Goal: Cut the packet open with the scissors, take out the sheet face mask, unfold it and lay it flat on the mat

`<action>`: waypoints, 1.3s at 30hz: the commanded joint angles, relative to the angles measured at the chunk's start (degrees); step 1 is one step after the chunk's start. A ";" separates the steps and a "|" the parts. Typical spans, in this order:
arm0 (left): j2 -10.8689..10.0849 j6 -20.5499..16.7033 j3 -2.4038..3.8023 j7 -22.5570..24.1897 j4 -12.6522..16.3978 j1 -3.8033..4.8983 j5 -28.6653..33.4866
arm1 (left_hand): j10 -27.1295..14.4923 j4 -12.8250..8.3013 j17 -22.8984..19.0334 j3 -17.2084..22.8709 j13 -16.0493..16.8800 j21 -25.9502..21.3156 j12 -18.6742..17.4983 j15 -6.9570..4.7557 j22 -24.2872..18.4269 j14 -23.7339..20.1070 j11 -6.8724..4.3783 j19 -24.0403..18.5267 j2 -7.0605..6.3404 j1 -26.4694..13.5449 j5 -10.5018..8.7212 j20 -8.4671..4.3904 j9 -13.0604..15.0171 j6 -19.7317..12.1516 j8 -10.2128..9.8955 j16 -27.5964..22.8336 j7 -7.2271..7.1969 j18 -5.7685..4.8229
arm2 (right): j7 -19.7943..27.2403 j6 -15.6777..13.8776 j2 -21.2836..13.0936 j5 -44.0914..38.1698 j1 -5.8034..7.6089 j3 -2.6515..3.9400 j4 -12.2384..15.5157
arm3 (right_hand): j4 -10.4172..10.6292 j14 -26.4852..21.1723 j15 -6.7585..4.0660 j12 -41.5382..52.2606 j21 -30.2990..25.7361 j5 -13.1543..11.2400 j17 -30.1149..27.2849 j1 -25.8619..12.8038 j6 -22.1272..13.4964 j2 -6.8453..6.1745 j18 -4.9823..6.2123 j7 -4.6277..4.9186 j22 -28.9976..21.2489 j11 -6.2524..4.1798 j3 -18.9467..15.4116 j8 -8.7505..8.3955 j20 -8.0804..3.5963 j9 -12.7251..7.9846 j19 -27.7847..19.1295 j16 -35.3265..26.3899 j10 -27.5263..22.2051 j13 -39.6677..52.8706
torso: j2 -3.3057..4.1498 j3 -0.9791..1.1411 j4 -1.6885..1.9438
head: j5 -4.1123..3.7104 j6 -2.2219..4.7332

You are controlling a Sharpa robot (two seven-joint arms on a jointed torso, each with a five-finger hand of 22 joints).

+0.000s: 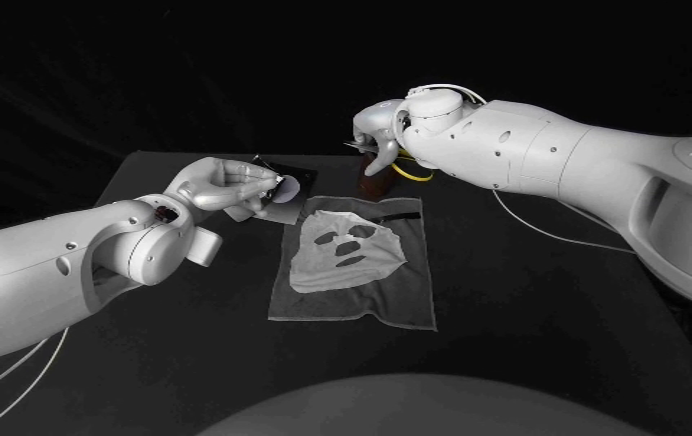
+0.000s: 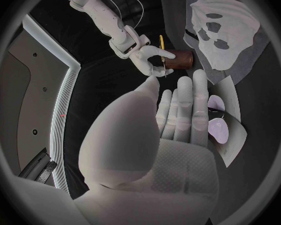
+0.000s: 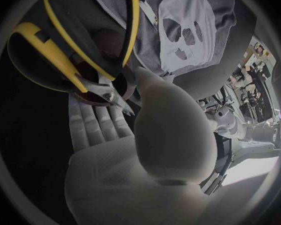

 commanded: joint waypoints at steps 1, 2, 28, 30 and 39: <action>0.02 0.96 0.05 0.47 0.23 0.10 -0.30 | 0.21 0.09 -0.02 0.18 -0.06 -0.13 0.07 0.01 0.02 -0.58 0.22 -0.29 0.24 0.09 0.10 0.07 -0.08 -0.02 0.24 -0.03 0.42 0.59 | -1.06 0.73 -0.52 -1.27 0.34 -0.13 -0.15 | -20.00 4.52 -3.91 -0.40 -0.27 -0.16 0.05 0.30 -0.08 0.30 1.94 0.17 -0.06 -3.07 19.99 -0.30 0.13 -0.05 0.34 -0.14 3.68 0.10 | -0.01 -0.04 -0.06 | -0.27 -0.08; 0.02 0.96 0.05 0.48 0.23 0.10 -0.30 | 0.21 0.09 -0.02 0.18 -0.06 -0.13 0.07 0.01 0.02 -0.58 0.22 -0.29 0.24 0.09 0.10 0.07 -0.08 -0.02 0.24 -0.03 0.42 0.59 | -1.10 0.88 -0.73 -1.28 0.38 -0.22 -0.12 | -20.04 4.55 -3.92 -0.44 -0.26 -0.17 0.05 0.28 -0.06 0.30 1.95 0.16 -0.07 -3.07 20.00 -0.32 0.13 -0.04 0.38 -0.14 3.71 0.10 | 0.00 -0.04 -0.06 | -0.29 -0.05; 0.10 1.00 0.04 0.55 0.38 0.09 -0.31 | 0.14 0.07 -0.09 0.21 -0.06 -0.16 0.05 0.03 0.00 -0.68 0.25 -0.39 0.12 0.17 0.10 0.09 -0.13 -0.11 0.29 -0.05 0.45 0.60 | -0.89 0.54 -1.92 -0.87 0.20 -1.26 0.05 | -20.76 4.87 -4.12 -1.74 -0.20 -0.58 -0.10 -0.54 -0.24 0.23 2.00 0.01 -0.19 -3.27 19.70 -1.09 0.02 -0.10 1.32 -0.56 3.83 0.09 | 0.04 -0.09 0.11 | -0.78 -0.06; 0.10 0.98 0.04 0.56 0.37 0.09 -0.31 | 0.14 0.07 -0.09 0.21 -0.06 -0.16 0.05 0.03 0.00 -0.68 0.25 -0.39 0.12 0.17 0.10 0.09 -0.13 -0.11 0.29 -0.05 0.45 0.60 | -0.89 0.45 -1.93 -0.80 0.19 -1.26 0.04 | -20.79 4.89 -4.10 -1.82 -0.20 -0.61 -0.11 -0.62 -0.28 0.22 2.00 0.05 -0.20 -3.24 19.64 -1.15 0.01 -0.10 1.37 -0.59 3.83 0.09 | 0.01 -0.10 0.08 | -0.76 -0.02; 0.08 1.08 0.04 0.77 0.42 0.09 -0.31 | 0.13 0.05 -0.12 0.24 -0.06 -0.16 0.05 0.03 0.00 -0.70 0.25 -0.42 0.11 0.22 0.10 0.10 -0.15 -0.13 0.32 -0.05 0.45 0.60 | -0.87 -0.96 -2.26 -0.65 0.17 -1.26 0.34 | -20.91 4.90 -4.06 -2.19 -0.24 -0.70 -0.16 -0.99 -0.53 0.15 1.98 0.11 -0.26 -3.20 19.31 -1.45 0.01 -0.14 1.55 -0.75 3.73 0.10 | 0.00 -0.03 0.04 | -0.74 -0.01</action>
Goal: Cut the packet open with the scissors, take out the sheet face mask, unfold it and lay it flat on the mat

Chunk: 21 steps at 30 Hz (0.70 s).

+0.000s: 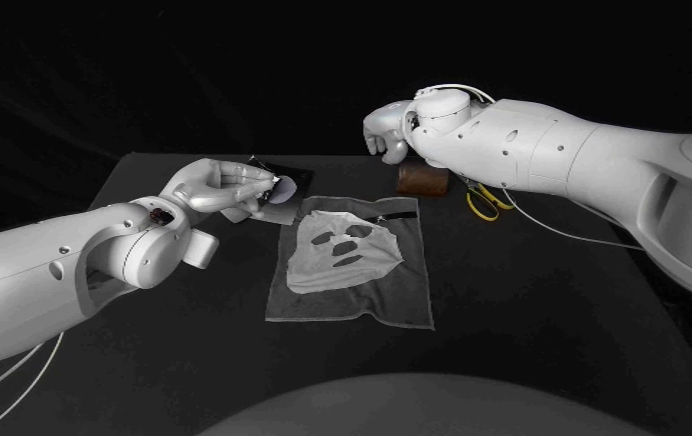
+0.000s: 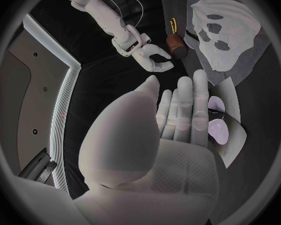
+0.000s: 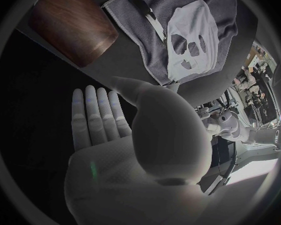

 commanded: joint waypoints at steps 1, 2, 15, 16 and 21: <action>0.04 1.09 0.05 0.81 0.17 0.09 -0.30 | 0.14 0.05 -0.05 0.24 -0.06 -0.16 0.05 -0.05 0.00 -0.37 0.25 -0.42 0.11 0.22 0.10 0.08 -0.06 -0.02 0.32 -0.05 0.35 1.06 | -0.28 -2.22 -0.39 -0.30 0.03 0.00 0.35 | -0.23 0.13 0.34 -0.32 -0.31 -0.28 -0.07 -0.40 -0.44 -0.11 -0.67 0.48 -0.06 -0.05 -0.14 -0.25 -0.10 -0.07 0.43 -0.31 -0.41 -0.03 | -0.02 0.04 -0.05 | 0.02 0.03; 0.04 1.10 0.05 0.88 0.17 0.08 -0.30 | 0.14 0.05 -0.05 0.24 -0.06 -0.16 0.05 -0.05 0.00 -0.37 0.25 -0.42 0.11 0.22 0.10 0.08 -0.06 -0.02 0.32 -0.05 0.35 1.06 | -0.04 -3.04 -0.63 -0.05 0.04 0.01 0.57 | -0.25 0.24 0.31 -0.53 -0.25 -0.45 -0.09 -0.78 -0.50 -0.17 -0.65 0.40 -0.06 -0.10 -0.53 -0.41 -0.12 -0.06 0.72 -0.39 -0.37 0.00 | -0.02 0.04 -0.05 | -0.05 0.05; 0.10 1.43 0.03 1.34 -0.16 0.05 -0.30 | 0.13 0.02 -0.06 0.27 -0.06 -0.15 0.06 -0.05 0.00 -0.38 0.25 -0.43 0.09 0.27 0.10 0.08 -0.07 -0.03 0.34 -0.05 0.35 1.06 | 5.66 -12.80 -10.21 18.84 1.51 0.82 8.67 | 0.88 -2.88 2.38 -3.82 -2.34 -1.79 -1.92 -2.06 -7.21 3.29 -2.47 0.24 -0.99 1.23 -18.83 -5.17 0.25 0.01 -12.56 -4.63 -2.84 0.10 | -0.16 0.12 -0.33 | -0.31 0.65; 0.11 1.45 0.03 1.35 -0.18 0.05 -0.30 | 0.12 0.00 -0.08 0.29 -0.06 -0.15 0.06 -0.05 0.01 -0.39 0.25 -0.44 0.08 0.32 0.10 0.08 -0.08 -0.04 0.35 -0.05 0.36 1.06 | 5.91 -12.94 -11.09 20.11 1.58 0.89 9.18 | 1.17 -3.48 2.69 -3.94 -2.48 -1.80 -2.15 -1.57 -8.08 3.84 -2.70 -0.48 -1.10 1.62 -20.85 -5.66 0.26 0.01 -14.41 -5.27 -3.22 0.08 | -0.18 0.14 -0.37 | -0.29 0.63; 0.13 1.60 0.00 1.53 -0.25 0.01 -0.30 | 0.12 0.00 -0.08 0.29 -0.06 -0.15 0.06 -0.05 0.01 -0.39 0.25 -0.44 0.08 0.32 0.10 0.08 -0.08 -0.04 0.35 -0.05 0.36 1.06 | 6.39 -12.46 -15.60 23.24 1.71 1.09 10.74 | 8.98 -12.32 4.33 -4.86 -2.41 -2.33 -2.93 5.52 -9.84 4.71 -4.39 0.26 -1.23 0.73 -35.11 -6.59 0.36 0.72 -20.05 -9.48 -7.34 0.13 | -0.26 0.32 -0.58 | -0.18 0.81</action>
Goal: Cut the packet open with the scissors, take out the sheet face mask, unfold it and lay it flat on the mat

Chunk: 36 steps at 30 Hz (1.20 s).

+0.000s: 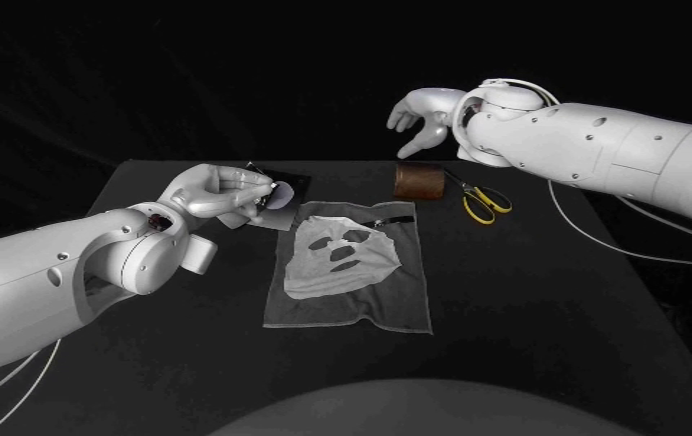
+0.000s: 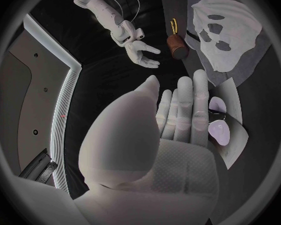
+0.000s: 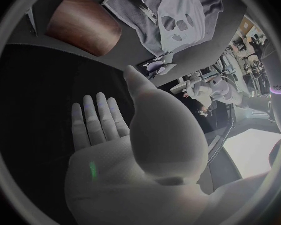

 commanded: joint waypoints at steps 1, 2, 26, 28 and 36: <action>0.10 1.33 0.03 1.26 0.00 0.04 -0.30 | 0.12 0.00 -0.07 0.29 -0.06 -0.15 0.06 -0.06 0.01 -0.41 0.25 -0.44 0.08 0.32 0.10 0.08 -0.08 -0.05 0.35 -0.05 0.37 1.10 | 1.94 -1.89 -1.97 6.38 0.00 0.09 0.63 | 9.35 -3.08 0.40 -0.09 0.03 -0.16 -0.18 6.45 -1.83 -1.59 -0.87 1.77 -0.12 0.19 -7.07 -0.70 -0.03 0.51 -2.43 -1.49 -1.81 0.01 | -0.13 0.19 -0.27 | 0.15 0.08; 0.09 1.35 0.02 1.30 -0.01 0.03 -0.30 | 0.12 0.00 -0.07 0.29 -0.06 -0.15 0.06 -0.06 0.01 -0.41 0.25 -0.44 0.08 0.32 0.10 0.08 -0.08 -0.05 0.35 -0.05 0.37 1.10 | 1.93 -1.79 -2.67 6.30 -0.06 0.10 0.77 | 14.64 -5.25 0.49 -0.40 -0.19 -0.32 -0.33 9.08 -3.57 -2.88 -1.14 1.52 -0.27 -0.10 -9.72 -1.22 -0.12 0.45 -3.90 -1.64 -2.85 0.02 | -0.10 0.22 -0.26 | 0.10 0.11; 0.34 1.87 -0.08 1.57 -0.52 -0.19 -0.30 | 0.09 -0.05 -0.10 0.33 -0.06 -0.14 0.05 -0.05 0.01 -0.45 0.26 -0.47 0.05 0.41 0.10 0.09 -0.10 -0.09 0.38 -0.06 0.38 1.11 | 1.17 -0.36 -7.09 4.36 -6.74 0.04 -0.99 | 15.79 -26.13 1.83 -5.36 -1.27 -4.81 -1.79 5.07 -24.94 -9.17 -3.67 1.77 -1.13 3.68 -23.81 -9.27 -0.16 -4.51 -12.59 -3.04 -20.62 -0.51 | -0.11 0.34 -0.41 | -0.26 0.09; 0.39 1.92 -0.08 1.56 -0.53 -0.20 -0.30 | 0.09 -0.05 -0.10 0.33 -0.06 -0.14 0.05 -0.05 0.01 -0.45 0.26 -0.47 0.05 0.41 0.10 0.09 -0.10 -0.09 0.38 -0.06 0.38 1.11 | 1.27 -0.25 -6.65 4.62 -7.11 0.04 -1.46 | 15.75 -26.38 2.98 -5.30 -1.27 -4.99 -1.77 5.02 -25.57 -9.19 -3.32 3.21 -1.13 5.45 -23.78 -9.24 -0.09 -4.60 -12.78 -3.02 -21.39 -0.51 | -0.18 0.32 -0.41 | -0.23 0.20; 0.58 2.08 -0.08 1.52 -0.55 -0.21 -0.30 | 0.09 -0.05 -0.10 0.33 -0.06 -0.14 0.05 -0.05 0.01 -0.45 0.26 -0.47 0.05 0.41 0.10 0.09 -0.10 -0.09 0.38 -0.06 0.38 1.11 | 2.13 -2.48 -3.73 5.83 -8.95 0.03 -5.14 | 15.78 -25.31 2.67 -4.04 -1.09 -4.05 -1.52 5.61 -25.03 -8.98 -3.34 6.51 -1.00 4.86 -22.38 -7.78 -0.09 -3.71 -12.43 -2.72 -19.77 -0.08 | -0.13 0.35 -0.30 | -0.36 0.22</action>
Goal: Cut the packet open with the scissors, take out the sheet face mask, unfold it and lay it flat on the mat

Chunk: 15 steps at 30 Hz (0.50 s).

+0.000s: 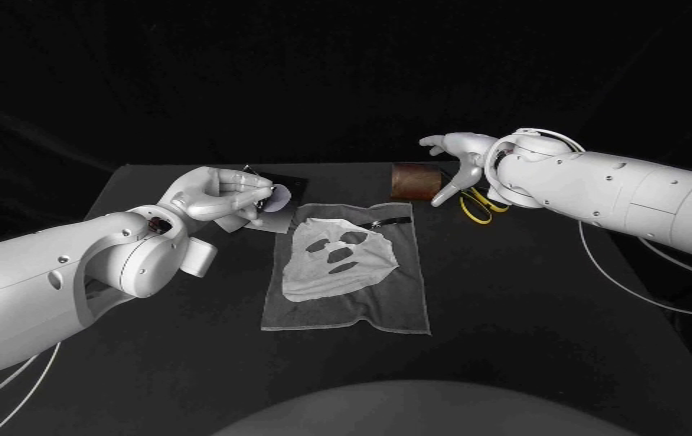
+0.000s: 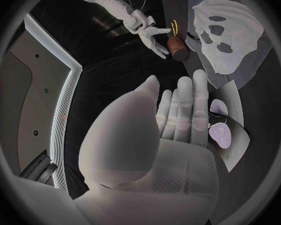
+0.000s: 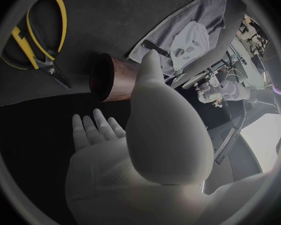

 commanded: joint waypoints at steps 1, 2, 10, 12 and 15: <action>0.17 1.28 0.03 0.88 0.03 -0.01 -0.29 | 0.10 -0.05 -0.04 0.33 -0.06 -0.14 0.05 0.06 0.01 -0.34 0.26 -0.47 0.05 0.41 0.10 0.08 -0.05 0.13 0.38 -0.06 0.35 0.60 | 0.90 -1.83 1.19 1.04 -0.74 0.01 -1.69 | -0.02 0.87 -0.39 0.74 0.08 0.58 0.20 0.35 1.02 0.25 -0.48 9.07 0.11 -0.24 0.87 1.00 -0.08 0.60 0.41 0.15 1.12 0.23 | 0.02 0.03 0.12 | -0.03 0.00; 0.17 1.28 0.03 0.84 0.02 -0.01 -0.29 | 0.10 -0.05 -0.04 0.33 -0.06 -0.14 0.05 0.06 0.01 -0.34 0.26 -0.47 0.05 0.41 0.10 0.08 -0.05 0.13 0.38 -0.06 0.35 0.60 | 0.94 -1.90 1.52 1.03 -0.95 0.00 -2.11 | -0.03 1.67 -0.42 1.10 0.18 0.74 0.34 0.58 1.40 0.33 -0.33 9.12 0.18 -0.23 1.35 1.53 -0.09 0.91 0.78 0.32 1.62 0.32 | 0.04 0.05 0.10 | 0.01 -0.01; 0.22 1.28 0.03 0.69 0.01 -0.01 -0.30 | 0.06 -0.06 -0.10 0.41 -0.06 -0.12 0.06 0.08 0.02 -0.41 0.28 -0.53 0.06 0.48 0.10 0.10 -0.09 0.07 0.45 -0.05 0.37 0.60 | 0.91 -2.05 3.90 0.07 -2.54 -0.09 -5.09 | -0.04 4.69 -0.13 2.66 0.59 2.11 0.88 1.62 3.46 0.61 -0.03 9.06 0.43 -0.22 3.35 4.12 -0.06 2.33 2.03 1.06 3.59 0.63 | 0.03 0.06 -0.02 | 0.25 -0.21; 0.22 1.31 0.03 0.65 0.01 -0.02 -0.31 | 0.06 -0.06 -0.10 0.41 -0.06 -0.12 0.06 0.08 0.02 -0.41 0.28 -0.53 0.06 0.48 0.10 0.10 -0.09 0.07 0.45 -0.05 0.37 0.60 | 0.89 -2.57 4.44 -0.11 -2.76 -0.10 -5.83 | -0.06 5.43 -0.25 3.20 0.72 2.18 1.01 1.87 3.57 0.73 0.04 9.09 0.51 -0.14 4.30 4.57 -0.08 2.54 2.44 1.25 4.33 0.73 | 0.03 0.10 0.01 | 0.22 -0.16; 0.23 1.32 0.03 0.58 0.03 -0.02 -0.32 | 0.06 -0.06 -0.10 0.41 -0.06 -0.12 0.06 0.08 0.02 -0.41 0.28 -0.53 0.06 0.48 0.10 0.10 -0.09 0.07 0.45 -0.05 0.37 0.60 | 0.98 -3.12 5.20 -0.27 -2.97 -0.10 -6.97 | -0.10 6.64 -0.45 3.93 1.00 2.04 1.24 2.66 3.80 0.98 0.25 9.17 0.66 -0.02 6.52 5.42 -0.11 2.94 3.32 1.59 5.05 0.79 | 0.01 0.10 0.02 | 0.20 -0.18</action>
